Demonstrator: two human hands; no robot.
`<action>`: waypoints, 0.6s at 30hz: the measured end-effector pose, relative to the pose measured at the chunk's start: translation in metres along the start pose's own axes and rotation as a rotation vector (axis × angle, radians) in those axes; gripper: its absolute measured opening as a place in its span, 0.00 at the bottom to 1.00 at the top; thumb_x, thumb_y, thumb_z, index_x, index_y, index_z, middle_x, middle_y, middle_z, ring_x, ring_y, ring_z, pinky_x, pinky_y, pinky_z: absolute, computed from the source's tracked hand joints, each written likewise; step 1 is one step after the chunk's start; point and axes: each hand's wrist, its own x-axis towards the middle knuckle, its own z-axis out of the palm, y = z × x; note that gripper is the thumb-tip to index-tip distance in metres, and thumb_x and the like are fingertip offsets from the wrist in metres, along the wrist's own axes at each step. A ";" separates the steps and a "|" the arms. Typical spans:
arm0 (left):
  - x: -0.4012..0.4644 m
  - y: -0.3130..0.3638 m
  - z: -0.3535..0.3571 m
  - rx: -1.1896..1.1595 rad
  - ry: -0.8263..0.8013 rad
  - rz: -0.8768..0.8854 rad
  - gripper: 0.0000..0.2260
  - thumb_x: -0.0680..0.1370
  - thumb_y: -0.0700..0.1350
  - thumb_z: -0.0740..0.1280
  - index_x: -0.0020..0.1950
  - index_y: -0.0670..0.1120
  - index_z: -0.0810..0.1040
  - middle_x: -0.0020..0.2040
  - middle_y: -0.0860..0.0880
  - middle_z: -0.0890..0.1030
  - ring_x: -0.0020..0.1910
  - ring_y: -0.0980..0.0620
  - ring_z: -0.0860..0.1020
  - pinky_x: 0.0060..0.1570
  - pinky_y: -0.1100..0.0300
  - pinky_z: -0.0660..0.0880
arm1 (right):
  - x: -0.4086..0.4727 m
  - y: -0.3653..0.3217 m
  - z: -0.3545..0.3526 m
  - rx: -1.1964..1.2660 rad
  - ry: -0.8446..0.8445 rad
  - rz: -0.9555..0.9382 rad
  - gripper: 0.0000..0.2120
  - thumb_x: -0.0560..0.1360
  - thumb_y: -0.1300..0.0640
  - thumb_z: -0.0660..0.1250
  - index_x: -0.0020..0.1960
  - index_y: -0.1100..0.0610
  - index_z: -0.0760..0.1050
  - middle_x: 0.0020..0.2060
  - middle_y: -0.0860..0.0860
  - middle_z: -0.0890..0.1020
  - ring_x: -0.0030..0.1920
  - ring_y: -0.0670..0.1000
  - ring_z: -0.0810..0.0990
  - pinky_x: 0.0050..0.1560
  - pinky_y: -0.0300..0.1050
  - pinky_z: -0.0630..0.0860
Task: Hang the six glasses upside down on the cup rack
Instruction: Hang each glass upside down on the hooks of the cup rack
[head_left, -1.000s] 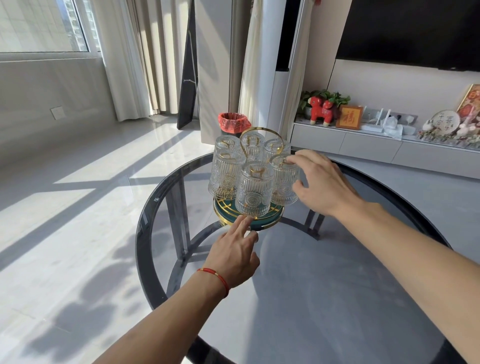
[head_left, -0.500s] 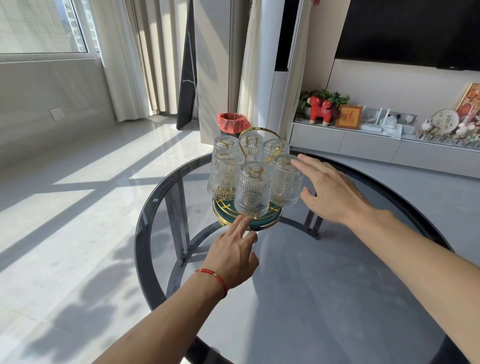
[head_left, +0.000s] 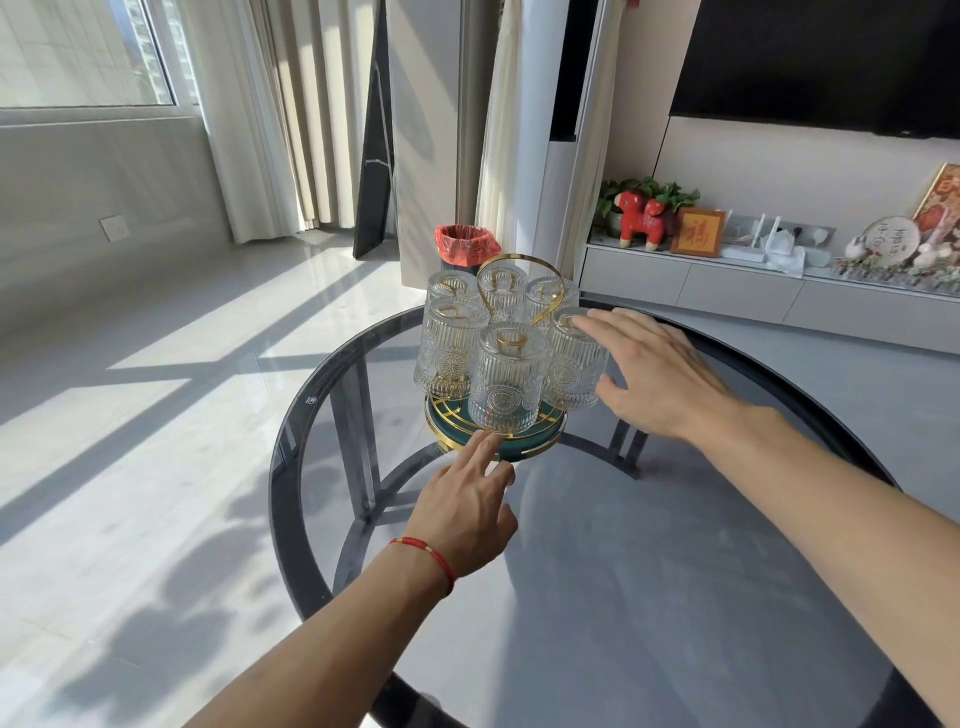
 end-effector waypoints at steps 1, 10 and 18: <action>0.000 0.000 0.000 0.000 0.001 -0.001 0.15 0.80 0.48 0.63 0.66 0.46 0.76 0.82 0.46 0.57 0.82 0.46 0.51 0.74 0.48 0.67 | 0.000 0.001 -0.001 0.000 0.003 -0.001 0.34 0.77 0.56 0.64 0.82 0.48 0.59 0.80 0.49 0.64 0.80 0.52 0.60 0.77 0.56 0.57; 0.000 -0.001 0.001 0.013 0.000 0.003 0.16 0.80 0.49 0.63 0.66 0.47 0.76 0.82 0.46 0.57 0.82 0.46 0.51 0.74 0.49 0.67 | -0.006 0.007 -0.004 -0.002 -0.004 -0.004 0.34 0.77 0.56 0.64 0.81 0.47 0.59 0.79 0.49 0.66 0.78 0.53 0.64 0.75 0.56 0.60; -0.001 0.000 0.002 0.025 0.000 0.003 0.16 0.80 0.49 0.62 0.66 0.47 0.75 0.82 0.45 0.58 0.82 0.45 0.51 0.73 0.48 0.68 | -0.006 0.007 -0.003 0.019 0.012 -0.016 0.33 0.76 0.57 0.65 0.80 0.49 0.62 0.78 0.50 0.68 0.77 0.53 0.65 0.75 0.57 0.62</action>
